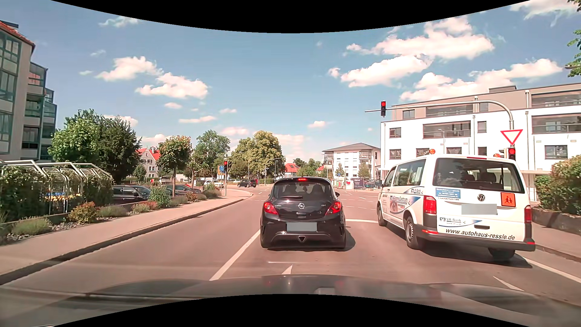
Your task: Follow the waypoints while adhering to traffic rules and regulations
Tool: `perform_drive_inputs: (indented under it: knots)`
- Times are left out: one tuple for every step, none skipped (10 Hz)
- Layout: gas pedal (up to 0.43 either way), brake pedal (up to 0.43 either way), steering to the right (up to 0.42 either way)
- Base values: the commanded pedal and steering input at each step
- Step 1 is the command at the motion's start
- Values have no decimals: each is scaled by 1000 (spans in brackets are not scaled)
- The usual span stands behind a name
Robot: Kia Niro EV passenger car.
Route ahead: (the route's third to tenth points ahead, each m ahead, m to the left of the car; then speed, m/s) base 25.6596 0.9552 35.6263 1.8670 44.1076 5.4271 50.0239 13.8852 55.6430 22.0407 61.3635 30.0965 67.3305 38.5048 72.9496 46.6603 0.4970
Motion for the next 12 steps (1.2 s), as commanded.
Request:
perform_drive_inputs:
  knots:
    - [0,201,26]
    - [0,207,26]
    - [0,207,24]
    - [0,207,24]
    - [0,213,24]
    - [0,220,24]
    - [0,226,24]
    - [0,244,23]
    - [0,250,23]
    - [0,250,21]
    - [0,268,19]
    - [0,293,19]
